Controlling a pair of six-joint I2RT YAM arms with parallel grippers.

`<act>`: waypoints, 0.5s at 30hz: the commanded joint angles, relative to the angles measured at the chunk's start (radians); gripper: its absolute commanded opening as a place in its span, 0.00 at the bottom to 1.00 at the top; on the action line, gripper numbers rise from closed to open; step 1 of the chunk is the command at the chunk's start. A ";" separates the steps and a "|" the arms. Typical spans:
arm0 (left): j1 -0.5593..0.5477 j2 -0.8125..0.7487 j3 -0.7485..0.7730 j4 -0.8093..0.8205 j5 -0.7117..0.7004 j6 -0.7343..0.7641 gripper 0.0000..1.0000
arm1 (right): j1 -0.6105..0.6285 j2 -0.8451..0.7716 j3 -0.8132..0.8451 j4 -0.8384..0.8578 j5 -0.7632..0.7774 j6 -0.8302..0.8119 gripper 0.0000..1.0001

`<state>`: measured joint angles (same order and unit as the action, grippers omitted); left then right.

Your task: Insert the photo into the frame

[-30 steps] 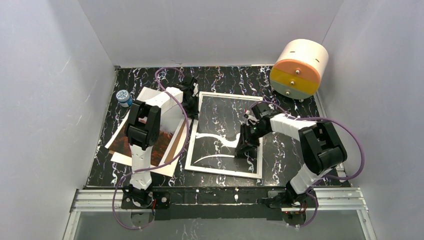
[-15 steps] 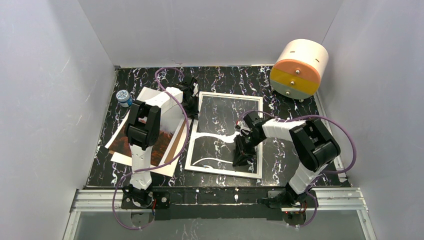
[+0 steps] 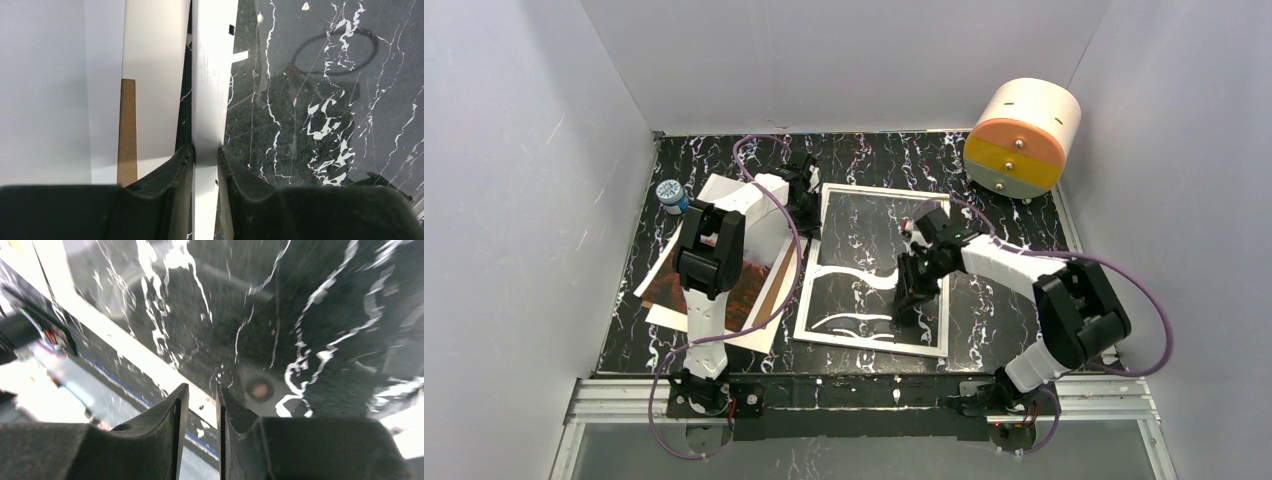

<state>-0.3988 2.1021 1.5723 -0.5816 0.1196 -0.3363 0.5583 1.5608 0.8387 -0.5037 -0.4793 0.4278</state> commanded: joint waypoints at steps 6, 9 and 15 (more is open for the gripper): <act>0.003 -0.062 0.055 -0.066 0.089 0.008 0.48 | -0.197 -0.132 0.163 -0.001 0.468 0.260 0.50; 0.003 -0.069 0.046 -0.053 0.114 0.005 0.57 | -0.283 -0.121 0.169 -0.028 0.575 0.304 0.63; 0.003 -0.071 0.015 -0.034 0.118 -0.003 0.60 | -0.390 -0.035 0.192 -0.025 0.560 0.254 0.71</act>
<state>-0.3962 2.0972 1.5944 -0.6075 0.2104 -0.3370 0.2005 1.4769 0.9863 -0.5179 0.0429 0.6849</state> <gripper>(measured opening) 0.600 0.709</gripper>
